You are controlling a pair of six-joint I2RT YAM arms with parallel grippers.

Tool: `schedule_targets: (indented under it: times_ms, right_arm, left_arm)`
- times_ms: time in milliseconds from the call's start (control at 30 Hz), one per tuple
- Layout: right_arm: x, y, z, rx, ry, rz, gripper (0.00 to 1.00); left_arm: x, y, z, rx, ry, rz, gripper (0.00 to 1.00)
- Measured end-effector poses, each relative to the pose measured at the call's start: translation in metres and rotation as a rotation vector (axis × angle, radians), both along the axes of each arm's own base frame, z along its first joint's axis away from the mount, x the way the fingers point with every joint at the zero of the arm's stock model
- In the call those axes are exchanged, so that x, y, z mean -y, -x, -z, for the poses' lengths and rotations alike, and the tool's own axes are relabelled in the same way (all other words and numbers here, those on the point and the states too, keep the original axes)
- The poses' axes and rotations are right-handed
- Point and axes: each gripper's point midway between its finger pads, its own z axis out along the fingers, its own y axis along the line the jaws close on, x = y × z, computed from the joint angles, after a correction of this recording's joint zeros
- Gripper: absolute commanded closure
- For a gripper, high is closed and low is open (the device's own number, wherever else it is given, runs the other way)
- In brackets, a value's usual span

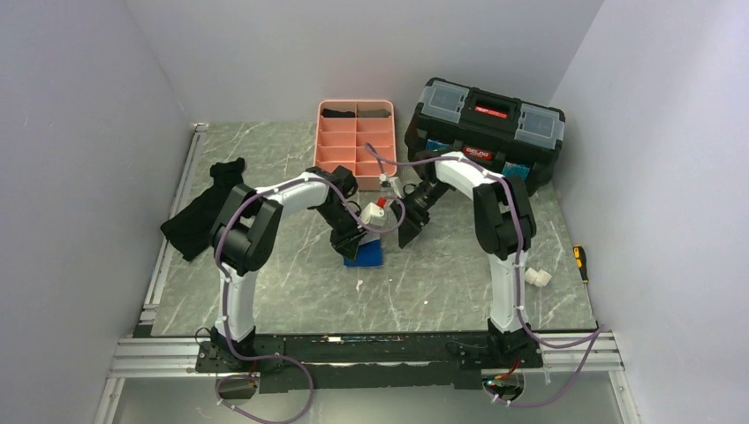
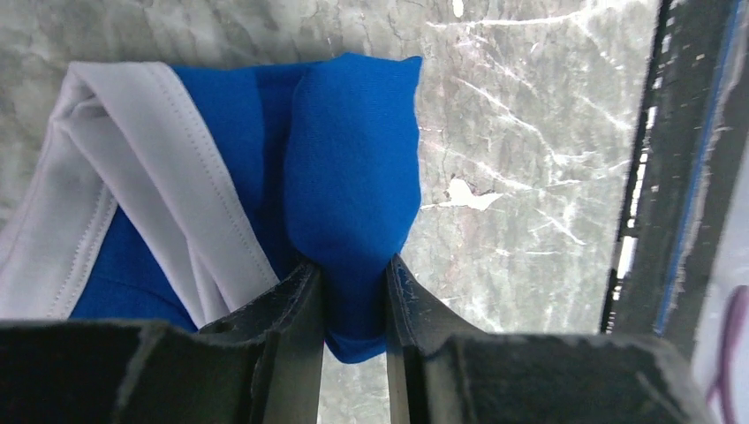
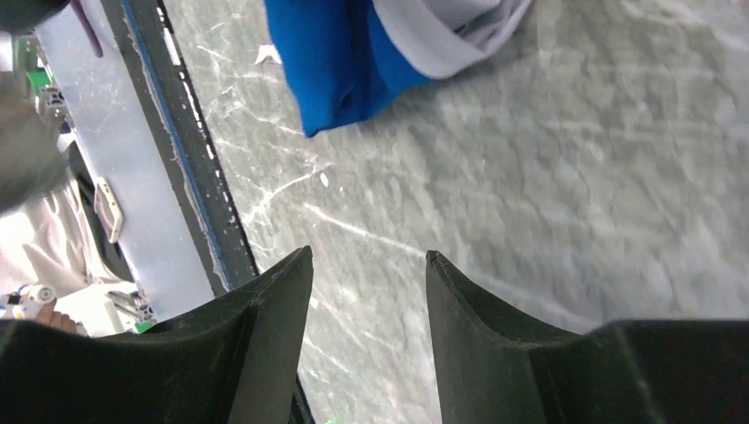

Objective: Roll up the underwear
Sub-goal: Roll the underwear to the center of the board.

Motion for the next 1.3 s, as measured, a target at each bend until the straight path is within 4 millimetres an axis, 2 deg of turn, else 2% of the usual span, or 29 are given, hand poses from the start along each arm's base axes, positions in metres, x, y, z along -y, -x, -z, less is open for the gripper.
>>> schedule_targets:
  times_ms: [133, 267, 400, 600, 900, 967, 1067, 1300]
  right_arm:
    - [0.010, -0.002, -0.021, 0.049, -0.028, 0.037, 0.47]
    - [0.011, -0.001, -0.039, 0.120, -0.054, 0.058, 0.47]
    - [0.012, -0.007, -0.038, 0.139, -0.057, 0.101, 0.48]
    - [0.024, -0.017, -0.030, 0.172, -0.058, 0.182, 0.48]
    - [0.020, -0.013, -0.077, 0.436, -0.149, 0.207, 0.45]
    - [0.016, -0.012, -0.085, 0.504, -0.152, 0.192, 0.45]
    - [-0.002, -0.005, -0.090, 0.614, -0.146, 0.129, 0.43]
    - [-0.049, 0.026, -0.079, 0.782, -0.093, -0.086, 0.40]
  left_arm:
    - [-0.002, -0.003, -0.001, -0.114, 0.024, -0.049, 1.00]
    - [-0.008, -0.003, -0.002, -0.178, 0.032, -0.083, 1.00]
    - [-0.014, -0.001, -0.002, -0.204, 0.014, -0.109, 1.00]
    - [-0.015, -0.002, -0.001, -0.225, -0.003, -0.124, 1.00]
    - [-0.017, -0.004, -0.002, -0.354, -0.004, -0.162, 1.00]
    - [-0.017, -0.004, -0.002, -0.378, -0.001, -0.166, 1.00]
    - [-0.019, -0.004, -0.002, -0.411, -0.008, -0.168, 1.00]
    - [-0.021, -0.004, -0.003, -0.489, -0.011, -0.176, 1.00]
